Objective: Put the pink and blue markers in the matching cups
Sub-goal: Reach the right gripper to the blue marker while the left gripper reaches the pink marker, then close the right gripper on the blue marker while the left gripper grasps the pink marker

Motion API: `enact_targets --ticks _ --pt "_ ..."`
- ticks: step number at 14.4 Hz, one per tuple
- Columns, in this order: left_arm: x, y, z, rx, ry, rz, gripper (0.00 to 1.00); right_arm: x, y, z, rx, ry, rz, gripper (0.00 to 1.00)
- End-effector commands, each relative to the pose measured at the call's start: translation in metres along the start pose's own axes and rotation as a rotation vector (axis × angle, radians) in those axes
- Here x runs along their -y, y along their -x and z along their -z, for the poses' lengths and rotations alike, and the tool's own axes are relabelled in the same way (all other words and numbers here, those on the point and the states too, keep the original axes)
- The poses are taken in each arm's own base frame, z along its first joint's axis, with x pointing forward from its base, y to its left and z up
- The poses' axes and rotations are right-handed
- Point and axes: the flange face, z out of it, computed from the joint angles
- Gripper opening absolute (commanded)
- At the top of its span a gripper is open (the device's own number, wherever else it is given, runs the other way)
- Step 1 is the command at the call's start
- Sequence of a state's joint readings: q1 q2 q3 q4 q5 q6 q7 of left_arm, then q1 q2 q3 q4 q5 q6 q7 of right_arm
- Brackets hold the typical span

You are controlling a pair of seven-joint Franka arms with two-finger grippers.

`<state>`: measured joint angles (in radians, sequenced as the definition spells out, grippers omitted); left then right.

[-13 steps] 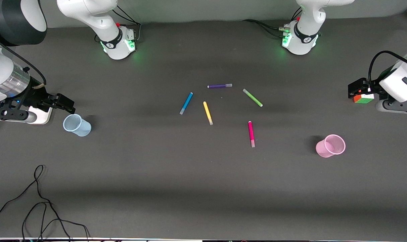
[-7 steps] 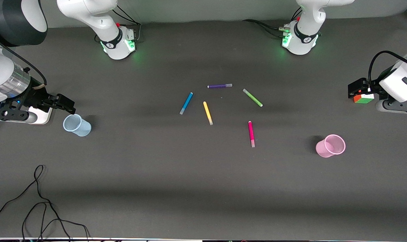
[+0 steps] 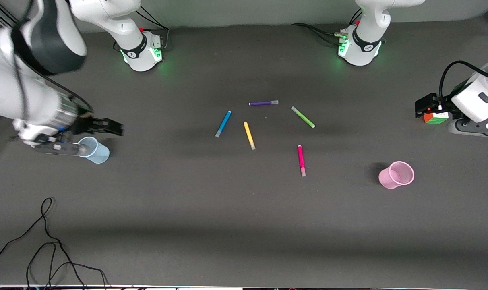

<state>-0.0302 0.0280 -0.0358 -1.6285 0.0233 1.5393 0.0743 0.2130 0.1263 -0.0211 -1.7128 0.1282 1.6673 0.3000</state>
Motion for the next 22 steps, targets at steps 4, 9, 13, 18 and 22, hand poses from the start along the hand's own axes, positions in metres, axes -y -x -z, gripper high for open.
enact_targets --ticks 4,9,13,18,22 --pt "-0.077 -0.011 -0.012 -0.007 0.021 0.025 1.00 0.112 -0.008 -0.094 0.204 -0.044 -0.138 1.00" --pt "-0.176 -0.023 -0.045 -0.007 0.006 0.038 0.99 0.171 0.003 -0.210 0.348 -0.053 -0.310 1.00" --pt "-0.227 -0.039 -0.082 -0.023 0.007 0.052 0.99 0.189 0.021 -0.299 0.349 -0.062 -0.396 1.00" --pt "-0.238 -0.058 -0.134 -0.002 0.021 0.049 0.99 0.184 0.050 -0.352 0.332 -0.051 -0.419 1.00" --pt "-0.249 -0.065 -0.206 0.019 0.015 0.045 0.99 0.185 0.052 -0.366 0.309 -0.062 -0.420 0.96"
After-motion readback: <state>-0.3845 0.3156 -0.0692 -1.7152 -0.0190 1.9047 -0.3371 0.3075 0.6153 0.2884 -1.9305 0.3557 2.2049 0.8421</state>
